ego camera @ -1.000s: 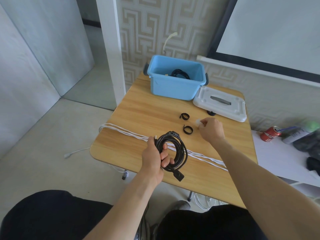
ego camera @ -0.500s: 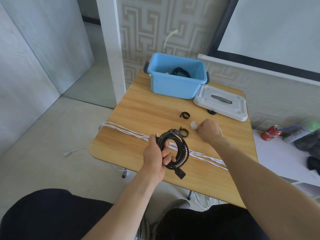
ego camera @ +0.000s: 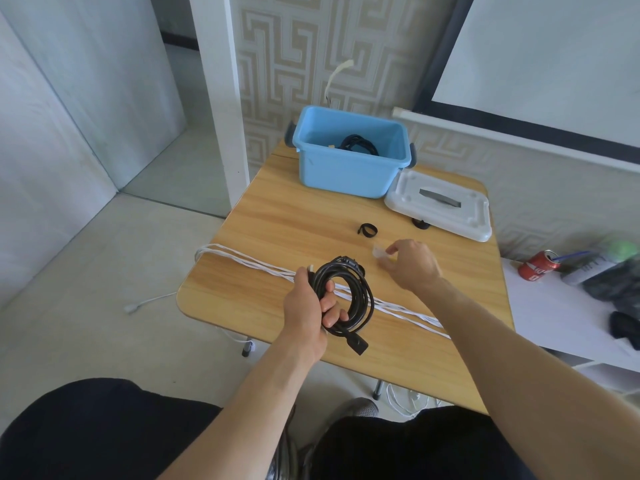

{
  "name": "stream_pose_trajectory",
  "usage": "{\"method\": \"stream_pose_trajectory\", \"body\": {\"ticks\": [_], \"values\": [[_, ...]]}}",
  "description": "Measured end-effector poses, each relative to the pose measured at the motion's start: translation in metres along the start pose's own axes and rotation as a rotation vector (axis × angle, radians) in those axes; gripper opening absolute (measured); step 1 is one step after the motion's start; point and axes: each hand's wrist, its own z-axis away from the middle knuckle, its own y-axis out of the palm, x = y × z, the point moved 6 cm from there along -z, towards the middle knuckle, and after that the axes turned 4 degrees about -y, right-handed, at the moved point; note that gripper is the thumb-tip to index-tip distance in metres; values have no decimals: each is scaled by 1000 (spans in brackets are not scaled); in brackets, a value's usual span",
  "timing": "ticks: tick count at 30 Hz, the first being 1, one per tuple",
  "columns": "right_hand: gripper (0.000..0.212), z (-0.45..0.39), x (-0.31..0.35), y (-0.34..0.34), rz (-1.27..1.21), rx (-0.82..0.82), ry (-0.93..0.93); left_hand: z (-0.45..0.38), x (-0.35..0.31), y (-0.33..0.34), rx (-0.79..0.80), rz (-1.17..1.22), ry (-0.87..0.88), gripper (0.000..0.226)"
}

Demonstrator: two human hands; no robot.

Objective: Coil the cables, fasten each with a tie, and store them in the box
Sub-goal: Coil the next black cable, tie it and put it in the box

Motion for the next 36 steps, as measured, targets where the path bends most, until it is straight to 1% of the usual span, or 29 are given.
{"method": "stream_pose_trajectory", "body": {"ticks": [2,8,10,14,17,20,23,25,31,34,36], "values": [[30,1,0,1,-6,-6,0,0,0,1,-3,-1,-1,56],[21,10,-9,-3,-115,-147,82,2,0,3,1,-16,4,56],[18,11,-10,-4,-141,-169,76,1,0,2,-4,-14,4,55],[24,7,-7,-1,-186,-92,5,2,-1,3,-8,-16,0,55],[24,3,-4,-2,-211,-61,-37,2,-3,5,-7,-19,7,54],[22,-1,-6,-2,-232,-34,-4,1,-4,4,-10,-13,-1,54],[20,-5,-12,-4,-282,-54,72,1,-4,5,-13,-11,-5,55],[20,-5,-12,-5,-305,-70,90,1,-4,6,-15,-16,-2,55],[21,0,-1,-7,-297,-146,31,1,-6,7,-16,-21,4,55],[21,1,0,-5,-262,-134,29,1,-6,7,-15,-25,3,55],[20,0,-2,-2,-253,-104,60,1,-7,7,-17,-28,4,55]]}}
